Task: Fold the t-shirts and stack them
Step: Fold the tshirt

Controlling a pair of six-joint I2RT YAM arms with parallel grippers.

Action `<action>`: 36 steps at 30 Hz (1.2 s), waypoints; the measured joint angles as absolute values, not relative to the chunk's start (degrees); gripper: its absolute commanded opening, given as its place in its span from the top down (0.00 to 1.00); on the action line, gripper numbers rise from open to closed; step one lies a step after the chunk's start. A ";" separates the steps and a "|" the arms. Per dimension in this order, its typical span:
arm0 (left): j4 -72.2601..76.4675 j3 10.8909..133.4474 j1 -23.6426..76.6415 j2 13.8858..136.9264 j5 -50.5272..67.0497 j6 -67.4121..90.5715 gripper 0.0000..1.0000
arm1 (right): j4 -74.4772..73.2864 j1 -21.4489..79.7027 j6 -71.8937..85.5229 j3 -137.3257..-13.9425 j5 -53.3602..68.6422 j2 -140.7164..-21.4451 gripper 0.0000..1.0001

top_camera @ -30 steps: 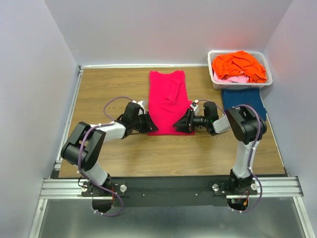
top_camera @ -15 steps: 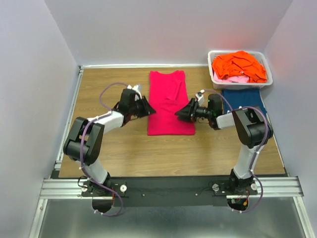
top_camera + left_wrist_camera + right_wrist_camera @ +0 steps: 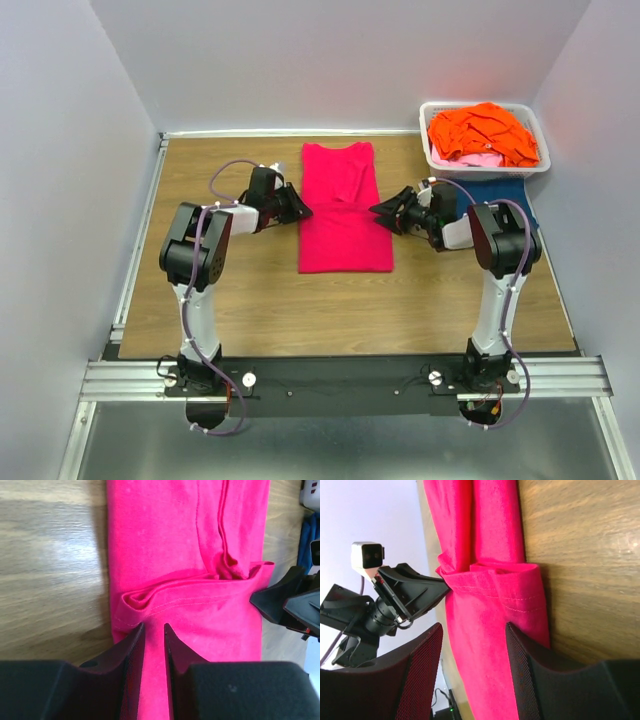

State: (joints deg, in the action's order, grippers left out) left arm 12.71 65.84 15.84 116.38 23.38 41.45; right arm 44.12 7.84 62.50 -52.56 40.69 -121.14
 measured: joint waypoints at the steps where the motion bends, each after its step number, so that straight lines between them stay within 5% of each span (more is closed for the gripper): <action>1: 12.86 65.58 15.64 116.36 23.40 41.67 0.70 | 44.45 7.79 62.52 -52.25 40.32 -121.05 0.39; 10: 5.65 58.98 15.64 103.96 17.82 38.57 0.58 | 29.39 8.34 51.46 -49.98 37.95 -110.69 0.40; 17: -2.79 57.80 27.33 89.78 5.87 32.64 0.64 | 5.45 17.04 35.42 -53.95 27.49 -98.24 0.65; 36: -18.83 52.77 40.01 94.39 -3.62 27.90 0.72 | -17.76 26.89 26.72 -50.39 9.61 -93.78 0.71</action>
